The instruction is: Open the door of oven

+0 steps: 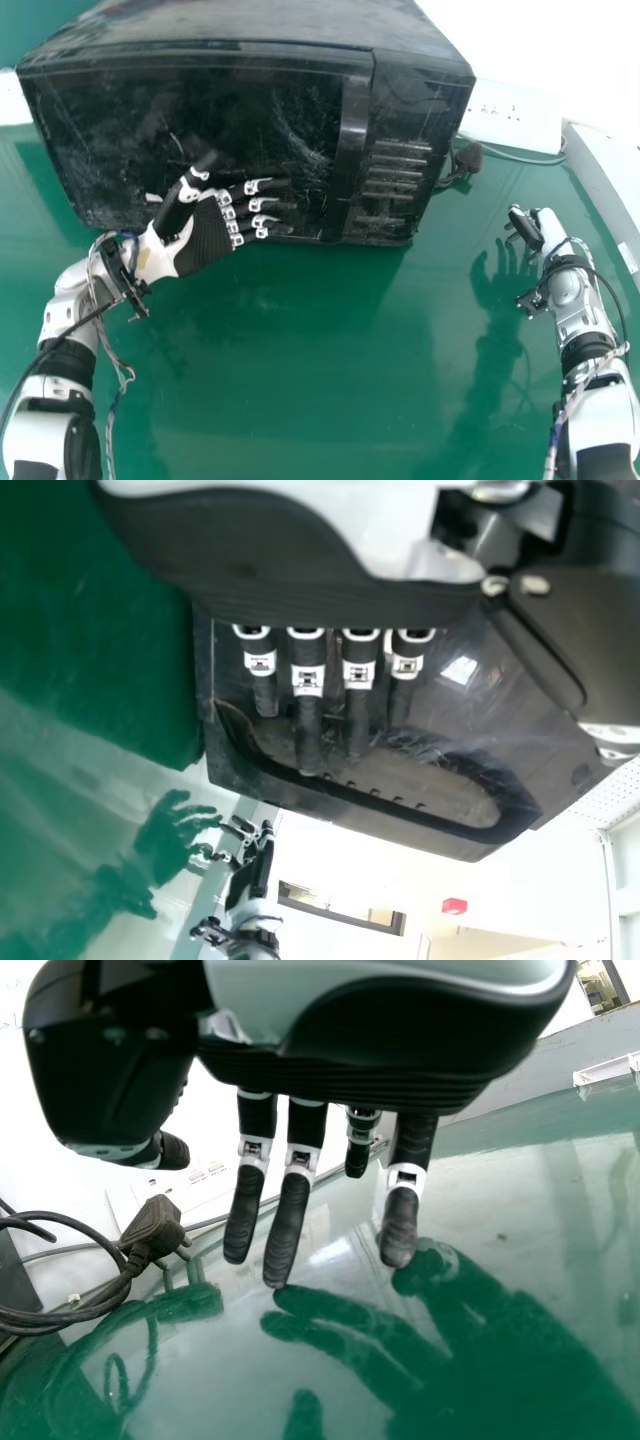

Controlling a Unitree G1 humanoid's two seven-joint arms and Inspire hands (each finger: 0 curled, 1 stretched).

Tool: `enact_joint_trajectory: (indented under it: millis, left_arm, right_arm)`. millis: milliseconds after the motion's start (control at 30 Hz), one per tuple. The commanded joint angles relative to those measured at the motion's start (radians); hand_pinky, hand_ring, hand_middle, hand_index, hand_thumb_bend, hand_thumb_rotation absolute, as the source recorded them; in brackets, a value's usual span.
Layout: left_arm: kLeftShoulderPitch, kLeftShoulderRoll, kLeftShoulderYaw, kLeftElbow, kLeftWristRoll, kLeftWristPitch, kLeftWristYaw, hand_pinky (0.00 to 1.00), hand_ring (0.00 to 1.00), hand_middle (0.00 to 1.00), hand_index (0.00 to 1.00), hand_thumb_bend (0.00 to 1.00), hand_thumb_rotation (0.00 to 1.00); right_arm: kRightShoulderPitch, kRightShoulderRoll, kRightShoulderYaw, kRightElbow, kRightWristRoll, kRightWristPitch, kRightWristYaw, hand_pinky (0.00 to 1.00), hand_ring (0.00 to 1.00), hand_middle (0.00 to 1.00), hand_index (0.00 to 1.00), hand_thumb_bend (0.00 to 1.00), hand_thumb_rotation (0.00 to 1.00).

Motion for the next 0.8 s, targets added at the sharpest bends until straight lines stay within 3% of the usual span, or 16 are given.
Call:
enact_joint_trajectory:
  millis: [0, 233, 567, 767]
  left_arm:
    - [0.024, -0.008, -0.010, -0.018, -0.023, 0.005, -0.032, 0.49, 0.72, 0.83, 0.97, 1.00, 0.90]
    - [0.008, 0.000, -0.009, 0.002, -0.066, 0.022, -0.158, 0.53, 0.78, 0.89, 1.00, 1.00, 0.87]
    - [0.029, -0.002, -0.013, -0.071, -0.095, 0.036, -0.194, 0.51, 0.78, 0.91, 1.00, 1.00, 0.87]
    - [0.046, 0.004, -0.027, -0.138, -0.117, 0.084, -0.206, 0.50, 0.79, 0.92, 1.00, 1.00, 0.87]
  right_arm:
    - [0.046, 0.029, 0.013, 0.023, -0.007, 0.015, 0.041, 0.41, 0.46, 0.55, 0.49, 0.51, 0.15]
    - [0.045, 0.030, 0.009, 0.023, -0.003, 0.015, 0.042, 0.40, 0.45, 0.54, 0.49, 0.51, 0.14]
    - [0.044, 0.030, 0.016, 0.023, -0.011, 0.019, 0.036, 0.40, 0.45, 0.55, 0.49, 0.51, 0.14]
    - [0.045, 0.031, 0.014, 0.024, -0.007, 0.016, 0.037, 0.42, 0.46, 0.55, 0.49, 0.51, 0.14]
